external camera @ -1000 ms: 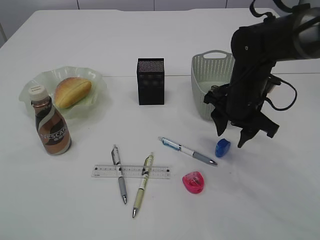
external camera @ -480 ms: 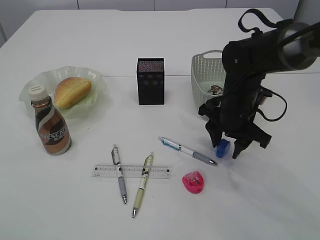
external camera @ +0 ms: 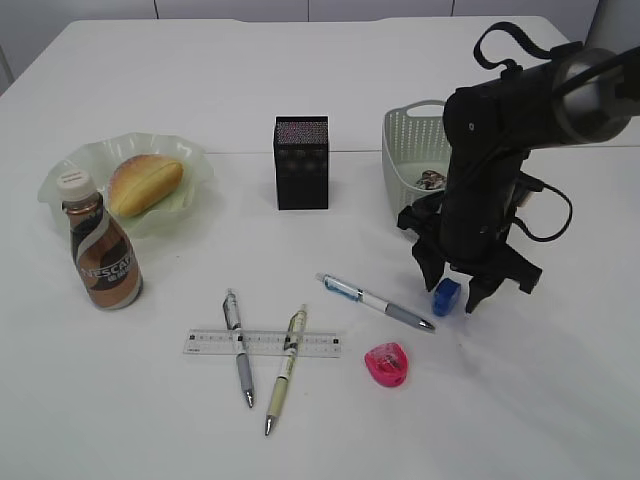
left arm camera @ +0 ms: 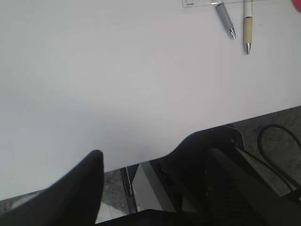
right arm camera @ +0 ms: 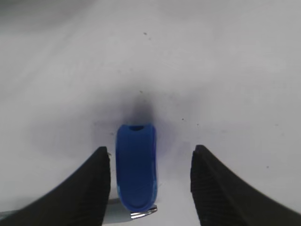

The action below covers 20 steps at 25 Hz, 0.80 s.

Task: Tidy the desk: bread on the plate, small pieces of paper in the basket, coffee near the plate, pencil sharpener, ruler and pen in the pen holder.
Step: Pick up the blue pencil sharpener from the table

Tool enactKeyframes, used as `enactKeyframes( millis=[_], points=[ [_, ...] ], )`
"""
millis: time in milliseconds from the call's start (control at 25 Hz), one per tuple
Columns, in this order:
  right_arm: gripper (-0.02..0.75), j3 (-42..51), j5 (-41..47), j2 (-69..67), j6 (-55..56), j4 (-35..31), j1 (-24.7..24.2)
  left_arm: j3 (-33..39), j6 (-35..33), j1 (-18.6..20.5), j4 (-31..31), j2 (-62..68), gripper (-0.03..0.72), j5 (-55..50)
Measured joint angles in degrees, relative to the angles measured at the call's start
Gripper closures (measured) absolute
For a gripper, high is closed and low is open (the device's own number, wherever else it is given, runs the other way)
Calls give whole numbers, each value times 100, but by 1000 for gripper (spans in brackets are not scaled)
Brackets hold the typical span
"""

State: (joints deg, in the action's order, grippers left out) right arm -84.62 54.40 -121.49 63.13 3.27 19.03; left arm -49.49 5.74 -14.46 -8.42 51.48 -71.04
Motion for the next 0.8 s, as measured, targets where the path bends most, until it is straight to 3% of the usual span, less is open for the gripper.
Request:
enactKeyframes(
  millis=[800],
  points=[
    [363,-2,-64,-146,0,91,0,0,0,0,0,0,191,0]
  ],
)
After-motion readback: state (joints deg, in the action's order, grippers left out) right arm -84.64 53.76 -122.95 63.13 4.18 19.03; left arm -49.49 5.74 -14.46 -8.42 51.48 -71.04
